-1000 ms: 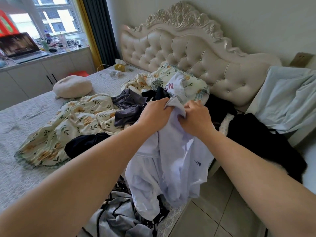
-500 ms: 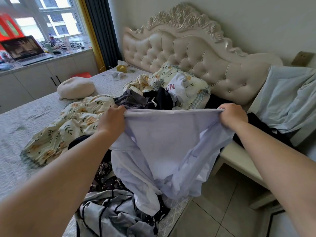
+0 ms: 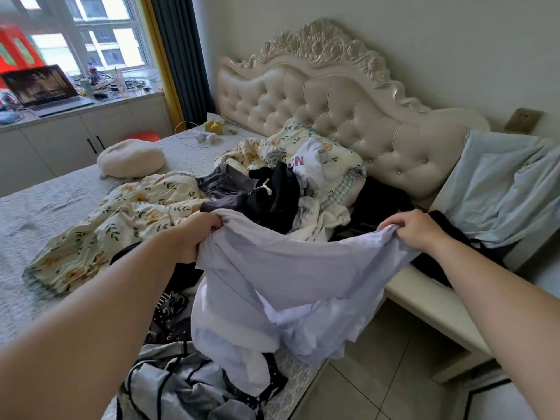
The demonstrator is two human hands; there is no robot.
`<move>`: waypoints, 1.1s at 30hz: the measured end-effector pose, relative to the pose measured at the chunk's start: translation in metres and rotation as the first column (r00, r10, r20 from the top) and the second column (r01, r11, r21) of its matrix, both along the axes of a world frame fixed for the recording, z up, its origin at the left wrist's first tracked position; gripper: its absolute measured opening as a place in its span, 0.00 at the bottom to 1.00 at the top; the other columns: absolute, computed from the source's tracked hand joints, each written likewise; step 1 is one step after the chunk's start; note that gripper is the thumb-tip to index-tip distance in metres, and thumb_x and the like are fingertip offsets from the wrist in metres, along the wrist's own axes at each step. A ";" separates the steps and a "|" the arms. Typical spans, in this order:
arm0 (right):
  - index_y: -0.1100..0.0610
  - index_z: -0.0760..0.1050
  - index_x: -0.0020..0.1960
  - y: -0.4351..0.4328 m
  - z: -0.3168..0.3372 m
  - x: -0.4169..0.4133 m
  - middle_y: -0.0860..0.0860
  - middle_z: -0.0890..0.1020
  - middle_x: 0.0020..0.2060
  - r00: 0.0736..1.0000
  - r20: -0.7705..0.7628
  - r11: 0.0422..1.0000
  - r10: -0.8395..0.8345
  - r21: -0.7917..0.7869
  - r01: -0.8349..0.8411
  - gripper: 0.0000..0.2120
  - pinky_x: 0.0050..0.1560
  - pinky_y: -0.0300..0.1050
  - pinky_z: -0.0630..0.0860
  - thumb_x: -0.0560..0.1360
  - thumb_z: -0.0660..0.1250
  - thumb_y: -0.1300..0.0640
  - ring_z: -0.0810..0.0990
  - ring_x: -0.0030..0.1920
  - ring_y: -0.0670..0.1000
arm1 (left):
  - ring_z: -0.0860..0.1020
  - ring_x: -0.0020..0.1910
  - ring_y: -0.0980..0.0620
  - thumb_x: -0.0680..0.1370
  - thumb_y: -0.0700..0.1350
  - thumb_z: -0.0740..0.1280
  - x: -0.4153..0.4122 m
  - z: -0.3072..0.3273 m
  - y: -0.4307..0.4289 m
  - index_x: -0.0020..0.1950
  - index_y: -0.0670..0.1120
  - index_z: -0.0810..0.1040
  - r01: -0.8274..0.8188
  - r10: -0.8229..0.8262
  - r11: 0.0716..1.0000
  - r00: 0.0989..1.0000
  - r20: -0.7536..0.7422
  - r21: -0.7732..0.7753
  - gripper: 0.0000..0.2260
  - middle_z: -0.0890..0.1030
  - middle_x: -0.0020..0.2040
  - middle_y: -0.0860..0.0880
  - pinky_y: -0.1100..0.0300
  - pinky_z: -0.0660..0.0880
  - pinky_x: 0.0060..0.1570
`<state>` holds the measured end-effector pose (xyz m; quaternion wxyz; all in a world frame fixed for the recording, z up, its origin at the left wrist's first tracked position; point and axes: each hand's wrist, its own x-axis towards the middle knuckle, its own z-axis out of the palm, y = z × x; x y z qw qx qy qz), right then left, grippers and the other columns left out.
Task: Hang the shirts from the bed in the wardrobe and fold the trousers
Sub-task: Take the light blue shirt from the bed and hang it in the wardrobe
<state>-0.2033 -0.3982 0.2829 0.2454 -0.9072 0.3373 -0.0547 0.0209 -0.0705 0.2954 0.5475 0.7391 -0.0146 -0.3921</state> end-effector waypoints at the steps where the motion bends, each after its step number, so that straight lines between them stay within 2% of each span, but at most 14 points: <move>1: 0.52 0.82 0.44 0.000 0.005 0.000 0.51 0.82 0.46 0.997 -0.078 0.994 0.018 0.109 -0.009 0.15 0.53 0.44 0.72 0.74 0.60 0.67 0.78 0.52 0.52 | 0.77 0.35 0.43 0.74 0.39 0.56 -0.002 0.007 -0.005 0.46 0.41 0.75 -0.004 0.003 1.000 1.000 -0.008 -0.022 0.09 0.79 0.39 0.41 0.56 0.75 0.40; 3: 0.54 0.82 0.43 0.004 0.019 -0.003 0.53 0.84 0.44 0.981 -0.182 0.954 0.061 0.299 -0.003 0.12 0.50 0.44 0.75 0.75 0.61 0.66 0.80 0.48 0.52 | 0.74 0.33 0.45 0.73 0.40 0.57 -0.006 0.025 -0.016 0.39 0.43 0.74 -0.029 0.029 0.997 1.000 -0.005 -0.071 0.07 0.76 0.34 0.43 0.56 0.73 0.40; 4: 0.57 0.82 0.43 0.009 0.029 -0.004 0.54 0.84 0.42 0.987 -0.149 0.917 0.059 0.399 0.005 0.12 0.49 0.45 0.77 0.76 0.61 0.65 0.81 0.47 0.53 | 0.74 0.31 0.46 0.74 0.42 0.58 -0.009 0.036 -0.022 0.37 0.44 0.73 -0.061 0.061 0.992 0.998 0.000 -0.107 0.07 0.76 0.32 0.44 0.57 0.72 0.39; 6: 0.59 0.82 0.38 0.020 0.056 -0.002 0.54 0.84 0.34 0.995 0.061 0.799 -0.077 0.600 0.025 0.15 0.40 0.40 0.77 0.78 0.60 0.61 0.81 0.41 0.53 | 0.74 0.32 0.47 0.75 0.47 0.62 -0.014 0.059 -0.036 0.36 0.46 0.74 -0.144 0.146 0.965 0.989 -0.005 -0.218 0.09 0.76 0.32 0.46 0.57 0.71 0.37; 8: 0.57 0.80 0.32 0.031 0.087 0.005 0.53 0.82 0.31 0.913 0.307 0.748 -0.267 0.664 -0.005 0.20 0.34 0.36 0.75 0.79 0.59 0.58 0.81 0.39 0.51 | 0.72 0.32 0.49 0.76 0.49 0.63 -0.021 0.084 -0.052 0.36 0.48 0.73 -0.201 0.211 0.924 0.977 -0.005 -0.326 0.10 0.74 0.33 0.47 0.58 0.69 0.36; 11: 0.56 0.78 0.42 0.055 0.135 0.012 0.53 0.81 0.41 0.726 0.615 0.812 -0.309 0.568 -0.135 0.13 0.51 0.43 0.75 0.79 0.58 0.57 0.79 0.49 0.51 | 0.73 0.31 0.52 0.79 0.49 0.62 -0.034 0.120 -0.073 0.34 0.48 0.74 -0.158 0.219 0.871 0.972 0.080 -0.464 0.14 0.76 0.27 0.50 0.64 0.71 0.32; 14: 0.54 0.75 0.37 0.091 0.170 0.002 0.43 0.79 0.29 0.581 0.781 0.913 -0.228 0.380 -0.152 0.12 0.35 0.32 0.73 0.77 0.60 0.62 0.77 0.33 0.41 | 0.73 0.33 0.56 0.81 0.49 0.60 -0.051 0.148 -0.086 0.37 0.47 0.75 -0.026 0.175 0.875 0.948 0.265 -0.484 0.14 0.75 0.32 0.52 0.69 0.70 0.27; 16: 0.53 0.73 0.33 0.111 0.185 -0.003 0.41 0.76 0.24 0.590 0.784 0.959 -0.190 0.278 -0.060 0.14 0.31 0.32 0.69 0.76 0.60 0.64 0.73 0.28 0.39 | 0.75 0.41 0.54 0.81 0.50 0.57 -0.065 0.157 -0.092 0.50 0.46 0.76 0.117 0.096 0.900 0.886 0.453 -0.420 0.12 0.77 0.42 0.51 0.69 0.72 0.35; 18: 0.52 0.72 0.31 0.127 0.193 -0.009 0.44 0.74 0.26 0.612 0.765 0.976 -0.202 0.209 0.061 0.15 0.35 0.37 0.67 0.76 0.60 0.63 0.71 0.31 0.43 | 0.76 0.55 0.45 0.81 0.51 0.56 -0.083 0.162 -0.095 0.63 0.42 0.74 0.248 0.004 0.896 0.824 0.567 -0.368 0.17 0.78 0.56 0.45 0.56 0.75 0.54; 20: 0.54 0.72 0.32 0.139 0.198 -0.019 0.48 0.74 0.30 0.607 0.756 0.969 -0.246 0.199 0.145 0.13 0.37 0.40 0.67 0.75 0.61 0.63 0.71 0.35 0.47 | 0.74 0.61 0.40 0.79 0.54 0.57 -0.106 0.165 -0.095 0.63 0.41 0.74 0.359 -0.068 0.870 0.768 0.637 -0.339 0.20 0.76 0.62 0.40 0.46 0.71 0.62; 22: 0.57 0.73 0.34 0.155 0.203 -0.034 0.50 0.73 0.31 0.588 0.763 0.962 -0.270 0.190 0.196 0.11 0.36 0.39 0.66 0.75 0.61 0.63 0.70 0.35 0.48 | 0.75 0.59 0.39 0.76 0.57 0.58 -0.131 0.168 -0.094 0.59 0.42 0.76 0.437 -0.112 0.845 0.710 0.695 -0.309 0.22 0.77 0.59 0.38 0.46 0.71 0.61; 26: 0.53 0.72 0.31 0.187 0.215 -0.070 0.46 0.74 0.28 0.535 0.812 0.944 -0.231 0.054 0.326 0.14 0.33 0.34 0.65 0.74 0.64 0.63 0.70 0.29 0.39 | 0.75 0.55 0.48 0.78 0.56 0.60 -0.176 0.175 -0.094 0.52 0.50 0.76 0.676 -0.224 0.669 0.580 0.783 -0.309 0.12 0.77 0.56 0.45 0.59 0.68 0.52; 29: 0.50 0.71 0.30 0.207 0.225 -0.107 0.43 0.74 0.27 0.481 0.844 0.905 -0.237 0.012 0.425 0.15 0.29 0.29 0.65 0.74 0.64 0.62 0.70 0.26 0.36 | 0.76 0.54 0.52 0.78 0.57 0.60 -0.216 0.186 -0.090 0.50 0.51 0.74 0.819 -0.311 0.469 0.503 0.806 -0.331 0.11 0.77 0.54 0.45 0.61 0.73 0.54; 33: 0.49 0.73 0.30 0.231 0.247 -0.166 0.40 0.76 0.25 0.431 0.866 0.857 -0.252 -0.007 0.516 0.15 0.31 0.28 0.67 0.73 0.65 0.62 0.72 0.28 0.37 | 0.75 0.33 0.69 0.78 0.51 0.65 -0.275 0.210 -0.075 0.39 0.56 0.72 0.900 -0.297 0.216 0.430 0.853 -0.379 0.08 0.79 0.34 0.59 0.77 0.70 0.35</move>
